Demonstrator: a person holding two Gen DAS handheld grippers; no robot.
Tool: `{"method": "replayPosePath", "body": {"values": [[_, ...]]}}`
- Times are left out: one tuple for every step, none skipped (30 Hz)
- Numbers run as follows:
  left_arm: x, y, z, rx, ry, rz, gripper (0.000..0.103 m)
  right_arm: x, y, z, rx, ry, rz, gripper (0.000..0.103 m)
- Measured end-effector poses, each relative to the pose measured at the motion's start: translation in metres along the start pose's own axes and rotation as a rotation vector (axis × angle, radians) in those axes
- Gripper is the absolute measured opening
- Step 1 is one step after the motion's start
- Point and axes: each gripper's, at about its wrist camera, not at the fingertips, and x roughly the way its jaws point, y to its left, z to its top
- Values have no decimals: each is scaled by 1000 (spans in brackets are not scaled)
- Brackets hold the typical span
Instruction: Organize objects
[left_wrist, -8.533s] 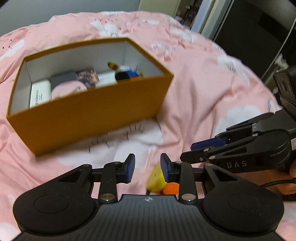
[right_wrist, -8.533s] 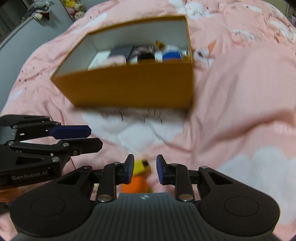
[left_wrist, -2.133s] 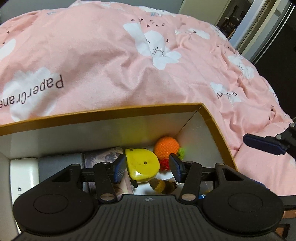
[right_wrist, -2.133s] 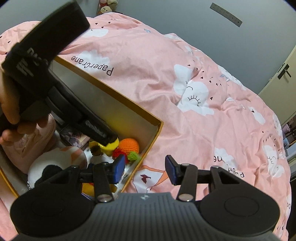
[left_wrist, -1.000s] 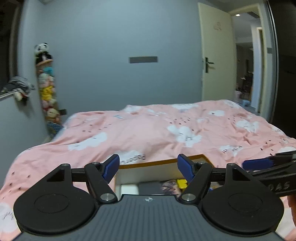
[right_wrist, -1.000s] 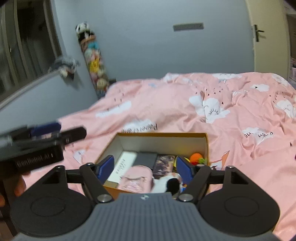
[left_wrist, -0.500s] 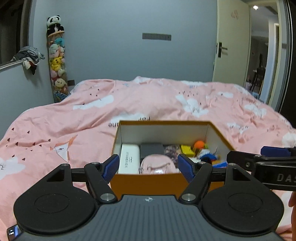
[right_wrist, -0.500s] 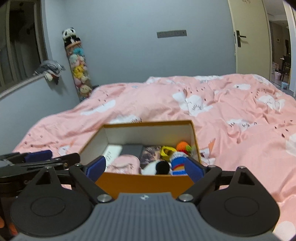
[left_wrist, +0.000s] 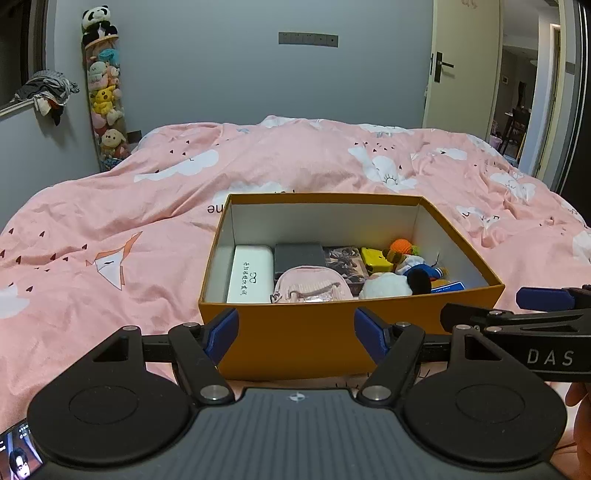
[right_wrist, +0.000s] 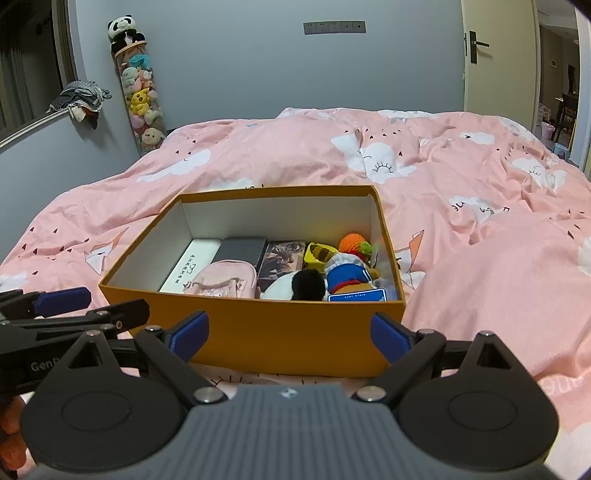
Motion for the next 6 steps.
{"method": "replayPosePath", "body": {"values": [[-1,-1,1,-2,-2,-1,83,0,0,0,0,1,0,95],[-1,0,1,-2,-4,-2,84,0,0,0,1,2,2,95],[-2,-1,2,-2,-5,-2,84,-1,0,0,1,2,3,95],[-2,-1,2,-3,-6,-2,84,-1,0,0,-1,2,4,95],[-2,0,2,-4,-7,-2,83,-1,0,0,-3,0,3,95],[-2,0,3,-4,-7,-1,83,-2,1,0,-5,0,3,95]]}}
